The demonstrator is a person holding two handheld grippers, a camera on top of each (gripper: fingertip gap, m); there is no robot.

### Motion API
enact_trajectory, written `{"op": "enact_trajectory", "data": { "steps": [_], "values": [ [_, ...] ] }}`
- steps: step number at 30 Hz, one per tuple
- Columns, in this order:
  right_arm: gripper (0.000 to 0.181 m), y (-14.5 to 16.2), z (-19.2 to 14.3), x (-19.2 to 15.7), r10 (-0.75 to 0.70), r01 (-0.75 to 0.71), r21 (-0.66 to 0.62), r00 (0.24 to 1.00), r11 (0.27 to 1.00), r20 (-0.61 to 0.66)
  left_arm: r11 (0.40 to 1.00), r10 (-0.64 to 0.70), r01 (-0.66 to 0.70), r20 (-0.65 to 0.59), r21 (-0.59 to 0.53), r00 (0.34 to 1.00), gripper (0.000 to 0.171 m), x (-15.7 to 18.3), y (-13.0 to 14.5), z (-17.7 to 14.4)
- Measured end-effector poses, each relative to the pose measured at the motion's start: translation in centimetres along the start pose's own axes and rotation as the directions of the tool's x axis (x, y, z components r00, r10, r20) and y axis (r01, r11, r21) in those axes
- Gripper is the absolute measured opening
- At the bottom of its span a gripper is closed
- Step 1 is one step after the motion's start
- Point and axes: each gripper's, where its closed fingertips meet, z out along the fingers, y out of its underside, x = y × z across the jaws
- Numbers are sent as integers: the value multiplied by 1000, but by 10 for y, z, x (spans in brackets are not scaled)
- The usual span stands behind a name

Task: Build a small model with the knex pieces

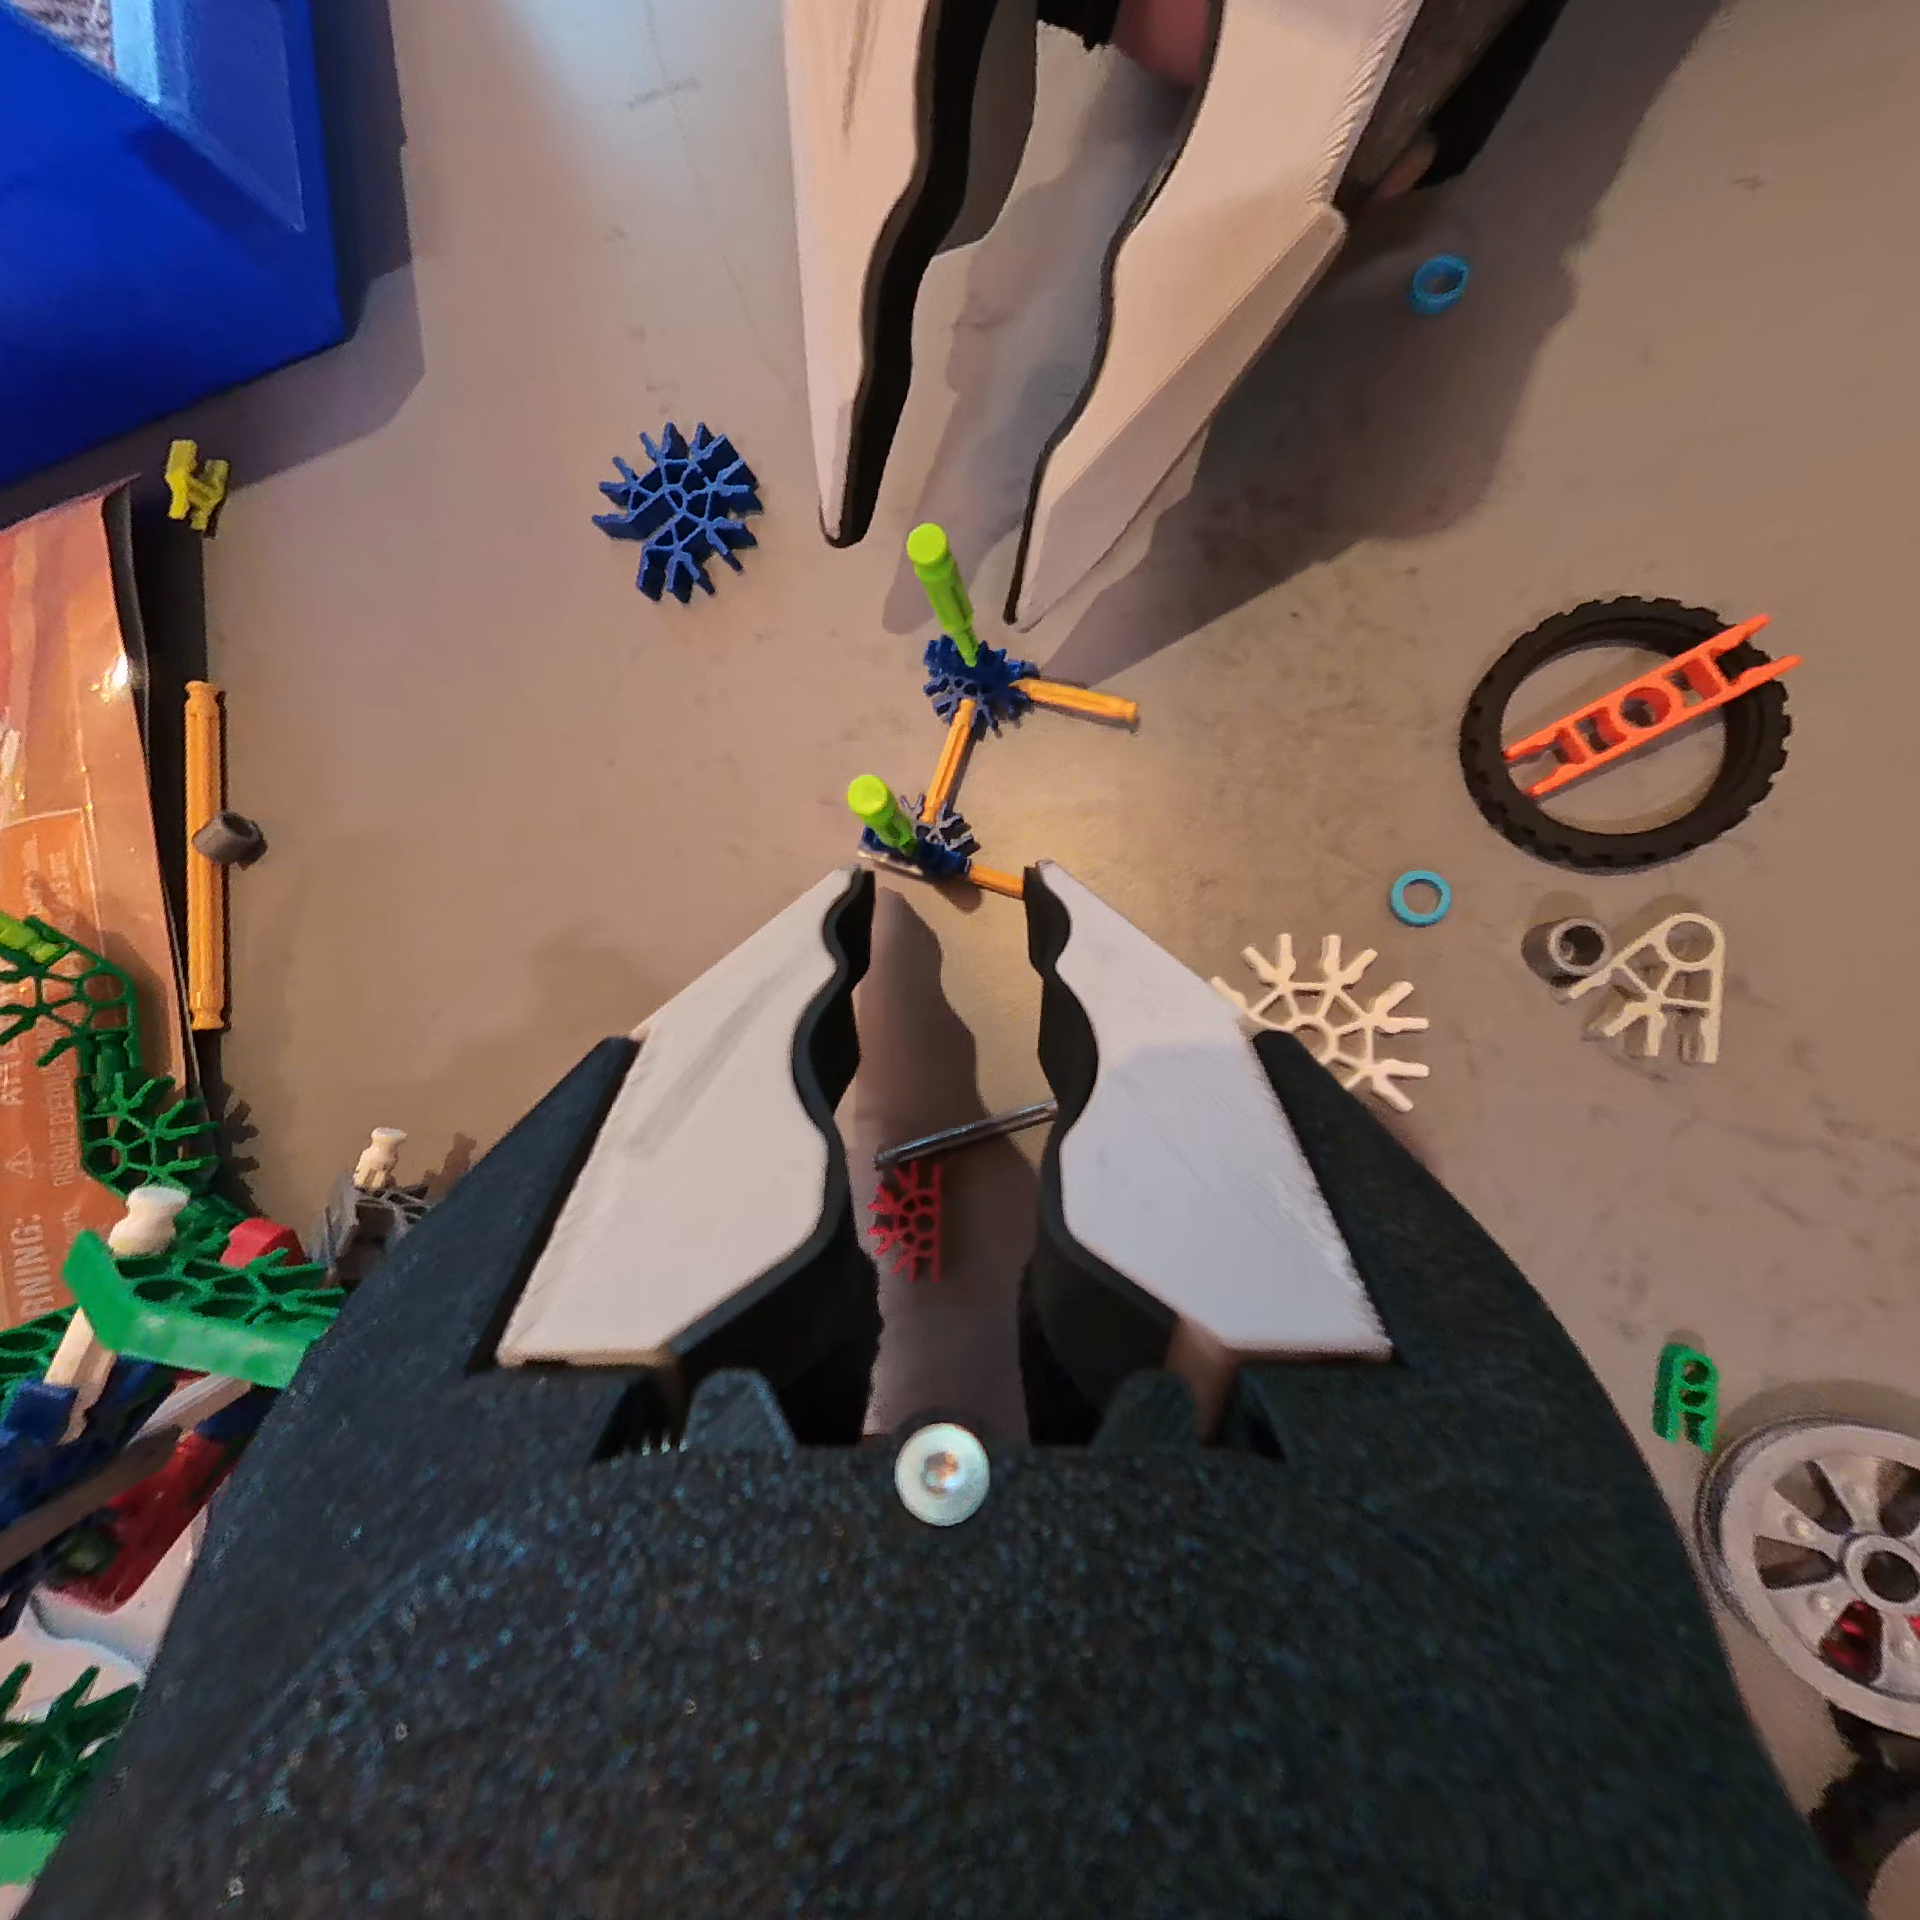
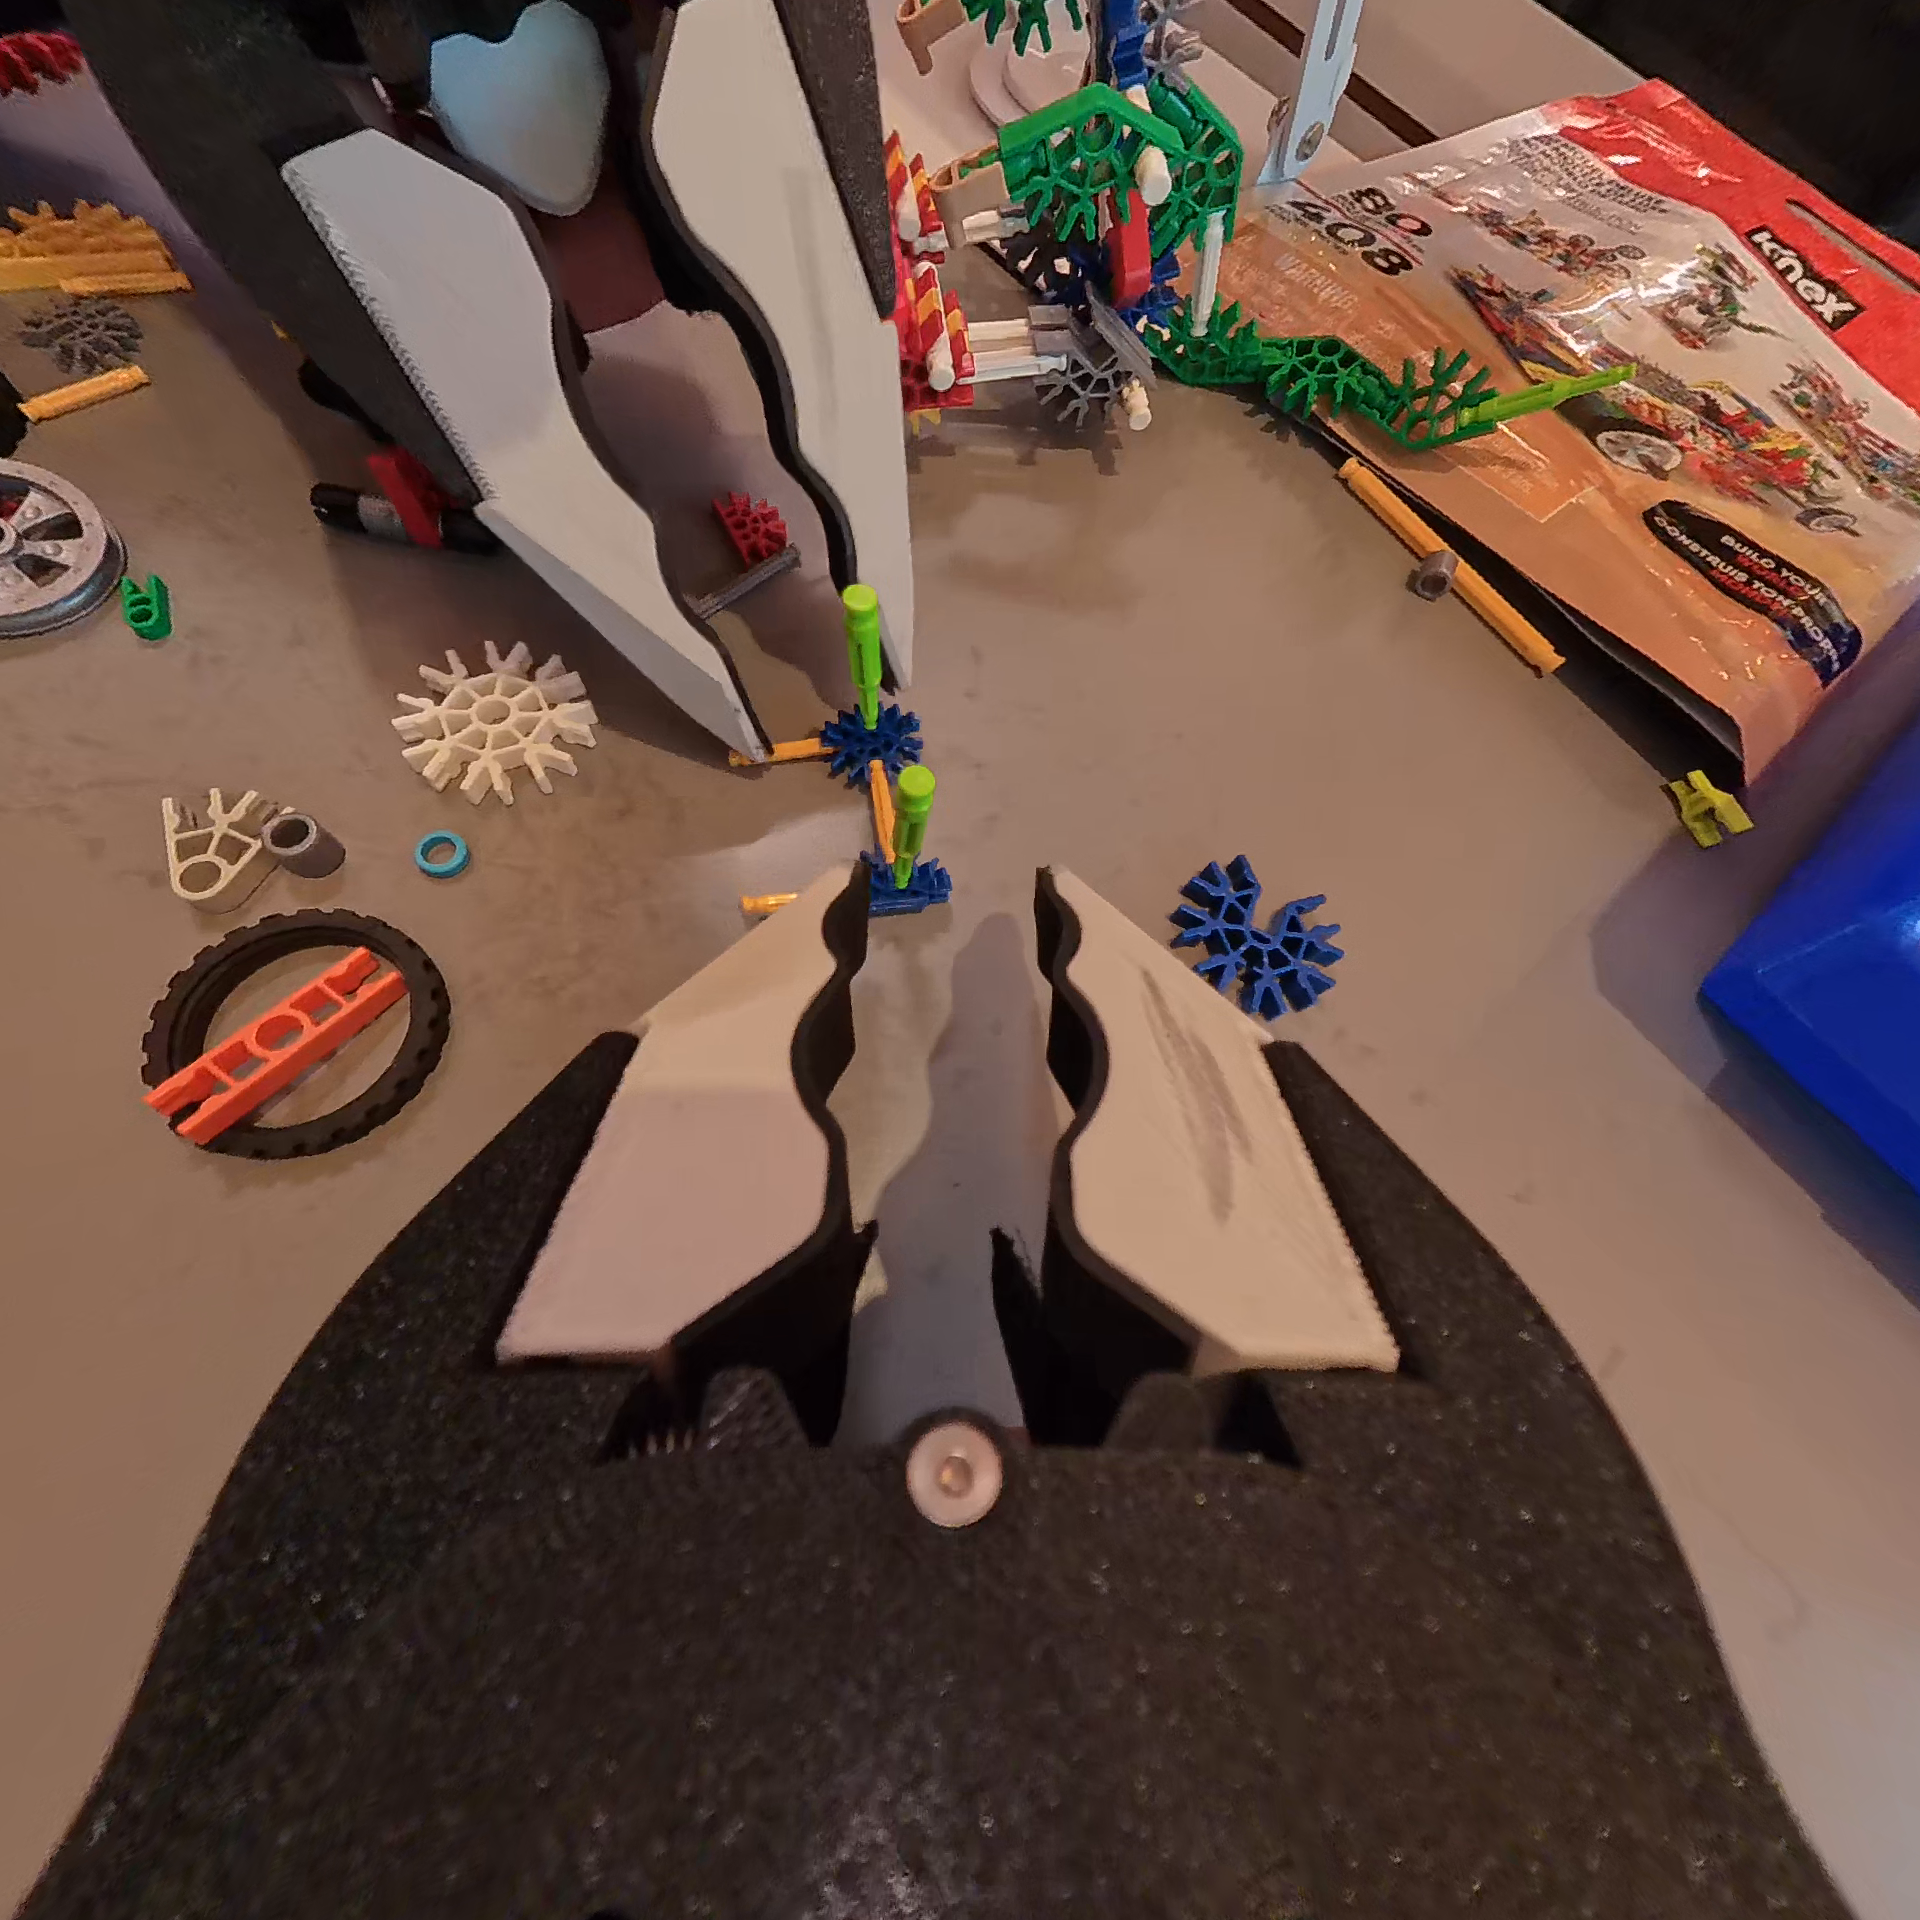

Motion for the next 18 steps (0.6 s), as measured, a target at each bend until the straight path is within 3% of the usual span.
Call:
{"op": "enact_trajectory", "data": {
  "steps": [18],
  "values": [
    [31,0,0,5,27,-27,3,999,1000,-21,1000,-7,8,-20,30,1000,30,0,-5,-9]
  ]
}}
